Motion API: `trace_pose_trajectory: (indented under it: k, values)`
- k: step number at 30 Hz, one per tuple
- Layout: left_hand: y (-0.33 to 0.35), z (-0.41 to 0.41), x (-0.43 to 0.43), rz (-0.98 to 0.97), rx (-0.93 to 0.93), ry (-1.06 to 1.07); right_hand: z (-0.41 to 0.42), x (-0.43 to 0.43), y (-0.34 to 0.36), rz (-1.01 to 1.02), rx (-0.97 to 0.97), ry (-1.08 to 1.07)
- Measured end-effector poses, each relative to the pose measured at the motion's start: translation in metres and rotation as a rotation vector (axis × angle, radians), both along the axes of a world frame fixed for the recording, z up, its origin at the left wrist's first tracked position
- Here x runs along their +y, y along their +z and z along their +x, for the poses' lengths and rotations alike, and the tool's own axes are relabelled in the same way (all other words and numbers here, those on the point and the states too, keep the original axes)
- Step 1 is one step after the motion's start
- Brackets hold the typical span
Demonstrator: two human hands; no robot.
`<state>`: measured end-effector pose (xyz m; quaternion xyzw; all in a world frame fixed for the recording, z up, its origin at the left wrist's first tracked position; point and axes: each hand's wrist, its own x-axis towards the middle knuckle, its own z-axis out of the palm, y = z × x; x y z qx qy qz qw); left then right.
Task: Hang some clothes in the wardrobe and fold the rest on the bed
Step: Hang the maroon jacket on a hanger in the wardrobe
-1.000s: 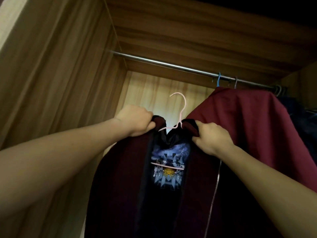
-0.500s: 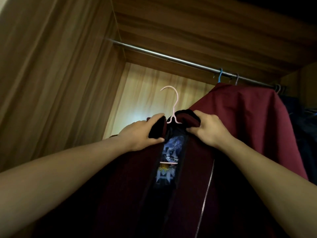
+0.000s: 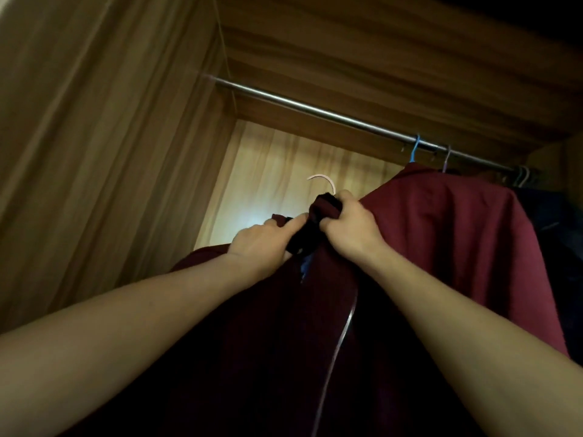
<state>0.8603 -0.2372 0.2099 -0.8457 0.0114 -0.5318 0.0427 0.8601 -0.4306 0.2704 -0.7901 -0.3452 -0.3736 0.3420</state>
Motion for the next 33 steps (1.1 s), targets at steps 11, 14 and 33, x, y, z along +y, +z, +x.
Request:
trace_pose_trajectory:
  k: [11, 14, 33]
  values:
    - [0.034, 0.001, 0.060, -0.087, -0.144, -0.221, 0.042, -0.055, 0.003, -0.349, -0.209, -0.432]
    - [0.043, 0.014, 0.061, -0.102, -0.137, -0.255, 0.051, -0.050, 0.001, -0.446, -0.248, -0.511]
    - [0.162, 0.066, -0.059, -0.475, 0.058, -0.673, 0.017, -0.106, 0.152, -0.313, -0.606, -1.079]
